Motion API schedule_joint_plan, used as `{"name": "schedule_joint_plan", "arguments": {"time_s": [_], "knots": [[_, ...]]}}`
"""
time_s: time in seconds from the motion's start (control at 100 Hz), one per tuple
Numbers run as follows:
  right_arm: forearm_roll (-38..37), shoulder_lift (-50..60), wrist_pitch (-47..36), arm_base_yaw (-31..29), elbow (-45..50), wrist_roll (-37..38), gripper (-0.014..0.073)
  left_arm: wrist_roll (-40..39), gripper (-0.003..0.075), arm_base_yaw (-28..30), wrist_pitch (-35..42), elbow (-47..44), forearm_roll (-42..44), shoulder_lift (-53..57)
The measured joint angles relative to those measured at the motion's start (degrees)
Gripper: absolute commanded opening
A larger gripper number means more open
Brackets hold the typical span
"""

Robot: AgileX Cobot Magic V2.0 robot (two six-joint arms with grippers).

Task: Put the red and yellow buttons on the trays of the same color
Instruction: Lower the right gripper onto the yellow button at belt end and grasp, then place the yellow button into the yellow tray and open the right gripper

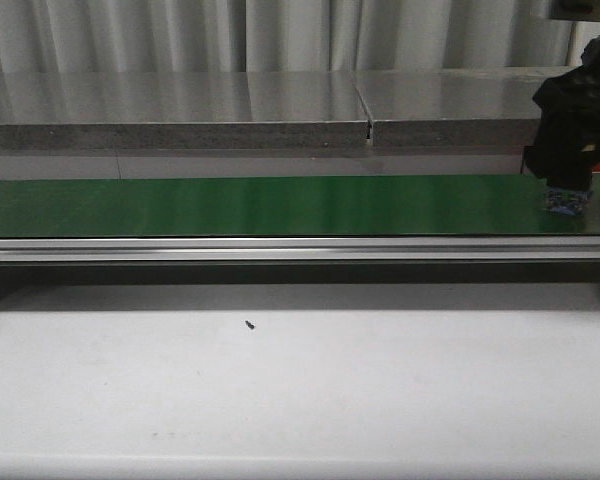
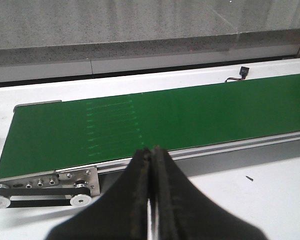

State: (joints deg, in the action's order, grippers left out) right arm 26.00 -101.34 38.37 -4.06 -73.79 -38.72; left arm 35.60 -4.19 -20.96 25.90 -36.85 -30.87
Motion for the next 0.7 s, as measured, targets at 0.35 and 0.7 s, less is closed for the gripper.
{"name": "schedule_joint_plan", "arguments": {"time_s": [0.35,0.7], "knots": [[0.12,2.51,6.7,-1.27,0.0,1.43,0.0018,0.0,-0.0019,0.0,0.0,0.0,0.0,0.0],[-7.12,15.72,10.68,-15.15,4.05,11.12,0.0015,0.0,-0.0019,0.0,0.0,0.0,0.0,0.0]]}}
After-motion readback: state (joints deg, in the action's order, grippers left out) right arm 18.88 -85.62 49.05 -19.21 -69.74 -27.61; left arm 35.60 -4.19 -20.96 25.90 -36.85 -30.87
